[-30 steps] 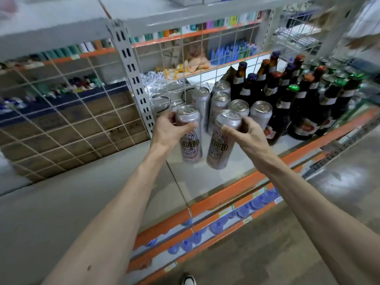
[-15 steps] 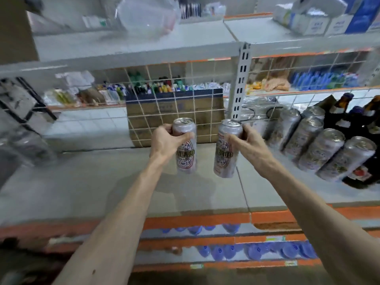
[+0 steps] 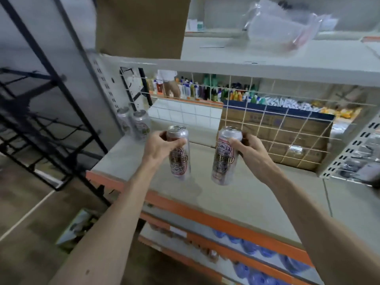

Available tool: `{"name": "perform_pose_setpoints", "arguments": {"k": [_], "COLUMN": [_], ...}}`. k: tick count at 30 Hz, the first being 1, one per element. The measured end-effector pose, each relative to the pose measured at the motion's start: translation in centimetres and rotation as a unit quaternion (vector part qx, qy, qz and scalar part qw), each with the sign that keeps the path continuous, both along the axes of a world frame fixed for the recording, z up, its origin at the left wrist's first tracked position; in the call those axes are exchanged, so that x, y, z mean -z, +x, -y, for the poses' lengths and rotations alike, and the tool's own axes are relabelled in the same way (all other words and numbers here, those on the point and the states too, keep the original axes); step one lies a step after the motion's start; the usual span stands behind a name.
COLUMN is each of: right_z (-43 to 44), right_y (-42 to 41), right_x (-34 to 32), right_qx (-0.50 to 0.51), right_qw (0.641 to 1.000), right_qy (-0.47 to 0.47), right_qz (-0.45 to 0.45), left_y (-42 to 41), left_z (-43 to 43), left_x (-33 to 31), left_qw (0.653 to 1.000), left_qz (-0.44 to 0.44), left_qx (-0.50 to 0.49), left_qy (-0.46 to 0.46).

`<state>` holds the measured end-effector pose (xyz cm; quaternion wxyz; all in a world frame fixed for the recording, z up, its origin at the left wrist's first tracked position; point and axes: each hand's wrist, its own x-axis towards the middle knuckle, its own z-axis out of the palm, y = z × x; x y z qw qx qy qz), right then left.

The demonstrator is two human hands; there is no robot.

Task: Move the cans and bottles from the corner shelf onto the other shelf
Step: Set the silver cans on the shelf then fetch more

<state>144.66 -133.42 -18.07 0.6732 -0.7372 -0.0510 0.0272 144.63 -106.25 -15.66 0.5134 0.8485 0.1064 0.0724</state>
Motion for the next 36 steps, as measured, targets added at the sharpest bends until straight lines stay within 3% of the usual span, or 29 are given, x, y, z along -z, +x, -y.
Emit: {"name": "perform_pose_setpoints", "arguments": {"k": [9, 18, 36], "right_z": [-17.6, -26.9, -35.6], "right_y": [4.4, 7.7, 11.8], "right_x": [-1.9, -1.3, 4.3], "right_qx": [-0.12, -0.134, -0.003], "right_qw": [0.992, 0.99, 0.999], "right_qy": [-0.011, 0.007, -0.027], "right_qz": [0.04, 0.044, 0.044], "left_y": [1.6, 3.7, 11.8], "left_z": [-15.9, -24.5, -32.7], "left_x": [-2.3, -1.9, 4.8], "left_qw": [0.998, 0.993, 0.998], "left_qz": [0.002, 0.013, -0.001], "left_qx": [-0.054, -0.111, 0.011], "left_qy": [-0.01, -0.039, -0.062]}}
